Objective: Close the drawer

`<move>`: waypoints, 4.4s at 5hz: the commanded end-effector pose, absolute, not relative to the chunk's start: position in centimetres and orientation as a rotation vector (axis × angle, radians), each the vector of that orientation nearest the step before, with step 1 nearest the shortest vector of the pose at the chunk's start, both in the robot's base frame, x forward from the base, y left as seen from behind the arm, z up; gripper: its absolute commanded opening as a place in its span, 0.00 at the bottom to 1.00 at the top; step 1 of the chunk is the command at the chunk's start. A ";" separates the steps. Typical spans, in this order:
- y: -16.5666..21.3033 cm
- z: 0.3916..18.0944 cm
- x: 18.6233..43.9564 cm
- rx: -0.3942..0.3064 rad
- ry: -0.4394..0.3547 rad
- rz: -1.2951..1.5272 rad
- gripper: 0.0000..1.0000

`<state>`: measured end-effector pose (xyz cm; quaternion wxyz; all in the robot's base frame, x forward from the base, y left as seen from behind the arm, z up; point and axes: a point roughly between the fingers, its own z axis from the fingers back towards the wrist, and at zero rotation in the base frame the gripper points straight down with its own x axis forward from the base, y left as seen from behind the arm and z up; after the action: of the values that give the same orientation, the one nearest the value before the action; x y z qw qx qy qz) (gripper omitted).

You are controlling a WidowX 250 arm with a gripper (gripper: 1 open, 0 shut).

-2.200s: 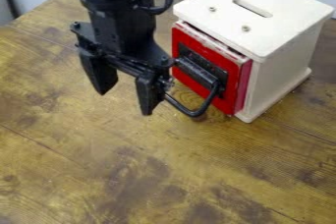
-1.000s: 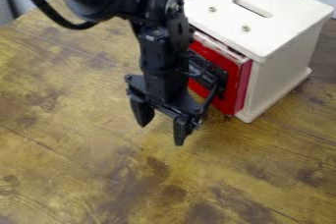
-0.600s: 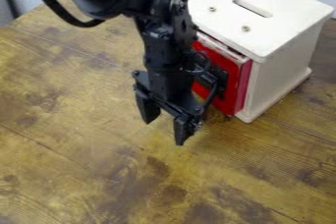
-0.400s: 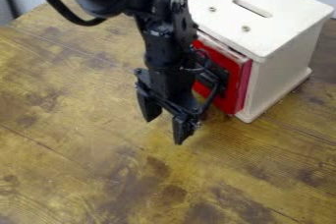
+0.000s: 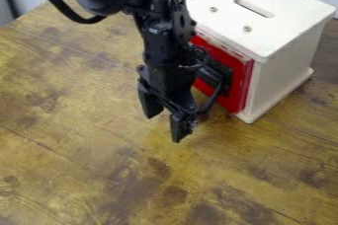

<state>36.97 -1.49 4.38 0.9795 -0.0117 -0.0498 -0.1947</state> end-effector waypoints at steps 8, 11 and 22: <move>1.5 6.8 36.8 0.005 -0.166 -0.071 1.00; -0.2 9.3 38.0 0.007 -0.203 -0.029 1.00; -1.9 6.6 37.5 0.005 -0.151 0.196 1.00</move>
<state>36.93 -3.02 5.14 0.9959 0.0039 -0.0497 0.0752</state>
